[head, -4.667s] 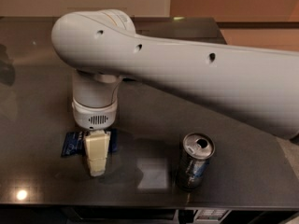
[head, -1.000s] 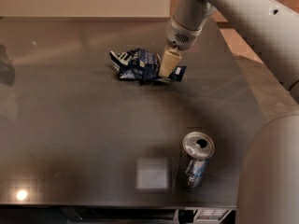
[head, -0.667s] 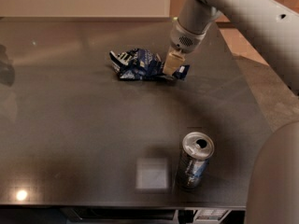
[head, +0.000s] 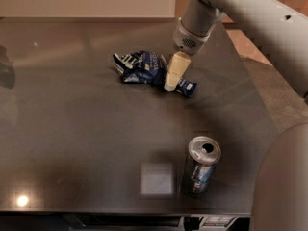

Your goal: Move rxbar blueberry near blue chip bag

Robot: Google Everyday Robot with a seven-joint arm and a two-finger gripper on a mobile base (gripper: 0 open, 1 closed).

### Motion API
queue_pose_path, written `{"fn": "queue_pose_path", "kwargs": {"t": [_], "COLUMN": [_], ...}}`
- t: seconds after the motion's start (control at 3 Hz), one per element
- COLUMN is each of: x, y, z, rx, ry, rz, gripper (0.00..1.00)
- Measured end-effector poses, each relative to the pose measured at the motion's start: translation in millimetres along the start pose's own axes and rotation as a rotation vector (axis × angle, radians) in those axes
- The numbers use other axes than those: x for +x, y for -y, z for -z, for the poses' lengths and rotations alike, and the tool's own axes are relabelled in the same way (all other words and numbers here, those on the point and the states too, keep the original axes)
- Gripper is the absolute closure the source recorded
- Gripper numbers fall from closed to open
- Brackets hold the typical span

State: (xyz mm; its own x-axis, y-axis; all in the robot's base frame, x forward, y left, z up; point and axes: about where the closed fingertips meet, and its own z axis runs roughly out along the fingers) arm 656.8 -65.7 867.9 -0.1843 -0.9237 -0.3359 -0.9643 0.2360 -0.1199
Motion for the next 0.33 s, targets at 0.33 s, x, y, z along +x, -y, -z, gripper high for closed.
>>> {"fn": "queue_pose_path", "kwargs": {"t": [0.33], "x": [0.0], "y": [0.0], "z": [-0.1], "rx": [0.000], "ry": [0.000], "rz": [0.000], "gripper": [0.00]}}
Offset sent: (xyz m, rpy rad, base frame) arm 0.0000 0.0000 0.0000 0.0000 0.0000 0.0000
